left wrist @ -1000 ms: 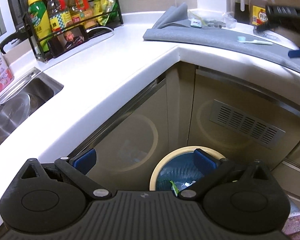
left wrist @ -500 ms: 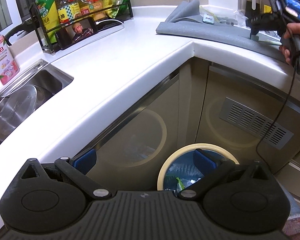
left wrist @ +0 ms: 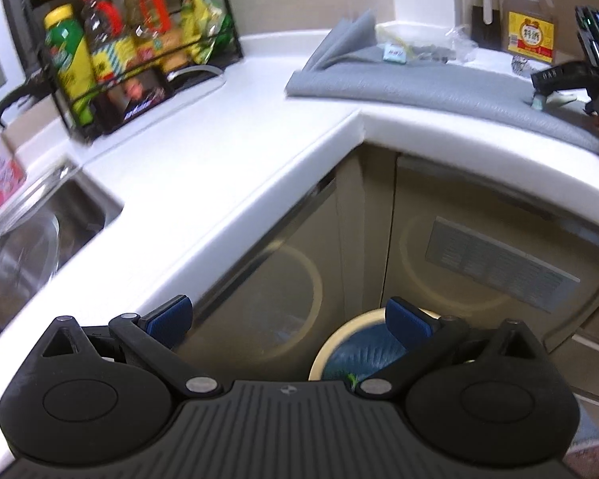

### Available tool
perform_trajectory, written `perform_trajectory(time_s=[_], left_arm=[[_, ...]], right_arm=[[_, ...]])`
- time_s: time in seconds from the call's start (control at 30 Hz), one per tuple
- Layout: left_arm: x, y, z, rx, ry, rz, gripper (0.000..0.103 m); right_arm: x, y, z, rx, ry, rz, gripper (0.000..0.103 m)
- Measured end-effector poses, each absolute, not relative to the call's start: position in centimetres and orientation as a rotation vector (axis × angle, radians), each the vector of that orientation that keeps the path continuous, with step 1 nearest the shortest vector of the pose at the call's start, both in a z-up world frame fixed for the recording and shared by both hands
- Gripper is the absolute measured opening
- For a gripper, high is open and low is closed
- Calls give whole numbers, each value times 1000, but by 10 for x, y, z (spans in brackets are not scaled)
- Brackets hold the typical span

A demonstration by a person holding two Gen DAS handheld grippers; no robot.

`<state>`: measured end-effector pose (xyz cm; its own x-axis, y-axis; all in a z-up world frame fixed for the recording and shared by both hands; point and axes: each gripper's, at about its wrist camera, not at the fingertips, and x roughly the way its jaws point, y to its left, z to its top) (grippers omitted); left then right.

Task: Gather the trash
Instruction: 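Move both open tools up to the grey mat on the counter, then grasp the clear plastic bag with the left tool while the right tool grasps the white toothbrush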

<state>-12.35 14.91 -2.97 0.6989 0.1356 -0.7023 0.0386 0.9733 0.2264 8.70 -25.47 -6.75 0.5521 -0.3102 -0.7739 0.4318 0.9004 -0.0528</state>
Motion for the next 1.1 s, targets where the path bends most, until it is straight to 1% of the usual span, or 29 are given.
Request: perform_trajectory(time_s=[0.23, 0.43, 0.57, 0.67, 0.83, 1.1], left_arm=[[-73, 110, 8, 246, 719, -41, 103], [-6, 55, 28, 320, 660, -94, 103], [52, 17, 38, 299, 637, -140, 103], [98, -12, 34, 287, 641, -145, 103], [164, -51, 15, 297, 688, -175, 103], [225, -93, -19, 389, 570, -160, 103]], right_arm=[[78, -268, -75, 158, 820, -409, 103], [88, -274, -71, 122, 865, -348, 103], [96, -286, -73, 112, 874, -253, 103], [93, -290, -78, 130, 827, -240, 103], [93, -290, -78, 133, 825, -243, 103], [93, -289, -78, 130, 824, -244, 103]])
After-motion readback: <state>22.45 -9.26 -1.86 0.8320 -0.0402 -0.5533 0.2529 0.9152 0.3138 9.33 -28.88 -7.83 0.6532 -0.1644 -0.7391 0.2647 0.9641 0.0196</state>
